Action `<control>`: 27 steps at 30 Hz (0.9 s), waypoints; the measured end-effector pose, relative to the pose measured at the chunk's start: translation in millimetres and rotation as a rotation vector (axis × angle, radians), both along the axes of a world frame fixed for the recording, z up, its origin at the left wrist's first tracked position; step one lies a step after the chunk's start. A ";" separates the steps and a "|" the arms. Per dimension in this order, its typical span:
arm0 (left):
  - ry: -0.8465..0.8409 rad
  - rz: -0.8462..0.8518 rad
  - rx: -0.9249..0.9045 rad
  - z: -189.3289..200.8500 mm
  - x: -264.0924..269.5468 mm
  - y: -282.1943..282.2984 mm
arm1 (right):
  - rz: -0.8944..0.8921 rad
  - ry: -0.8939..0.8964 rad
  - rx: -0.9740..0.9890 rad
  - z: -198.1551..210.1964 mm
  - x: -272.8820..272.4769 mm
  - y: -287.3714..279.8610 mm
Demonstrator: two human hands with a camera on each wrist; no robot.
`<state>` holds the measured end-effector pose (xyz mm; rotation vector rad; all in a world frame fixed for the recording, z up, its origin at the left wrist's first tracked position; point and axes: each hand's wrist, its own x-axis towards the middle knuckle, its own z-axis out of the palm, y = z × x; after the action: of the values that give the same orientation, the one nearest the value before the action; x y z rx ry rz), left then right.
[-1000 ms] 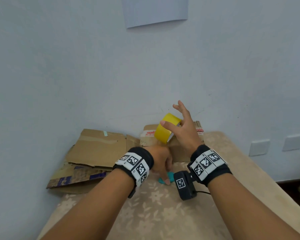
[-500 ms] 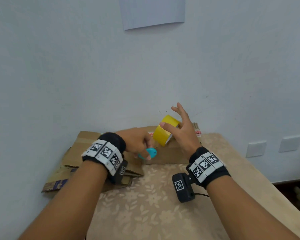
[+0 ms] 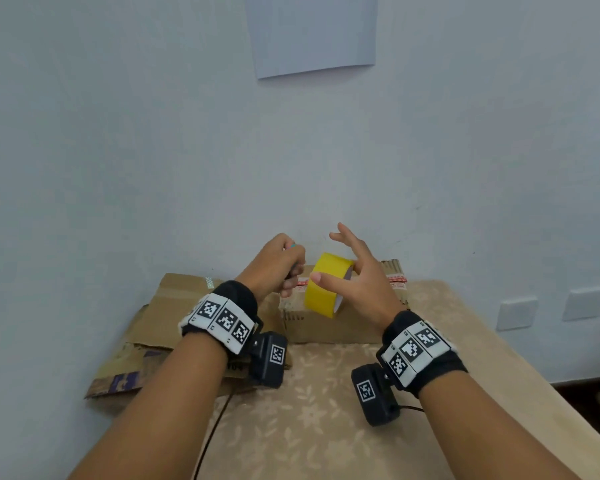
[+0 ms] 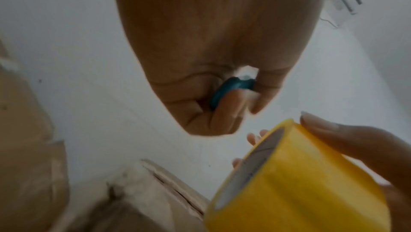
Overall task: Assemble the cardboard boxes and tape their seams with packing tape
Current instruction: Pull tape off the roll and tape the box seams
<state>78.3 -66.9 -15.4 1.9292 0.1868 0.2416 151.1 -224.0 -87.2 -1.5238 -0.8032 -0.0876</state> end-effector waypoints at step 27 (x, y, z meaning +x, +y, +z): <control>-0.440 0.218 -0.038 -15.2 16.1 11.5 | 0.050 -0.017 -0.055 -1.6 5.5 -6.5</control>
<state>94.4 -55.3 -30.6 1.7696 0.1061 0.7920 156.7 -230.6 -88.8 -1.5556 -0.8634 -0.0418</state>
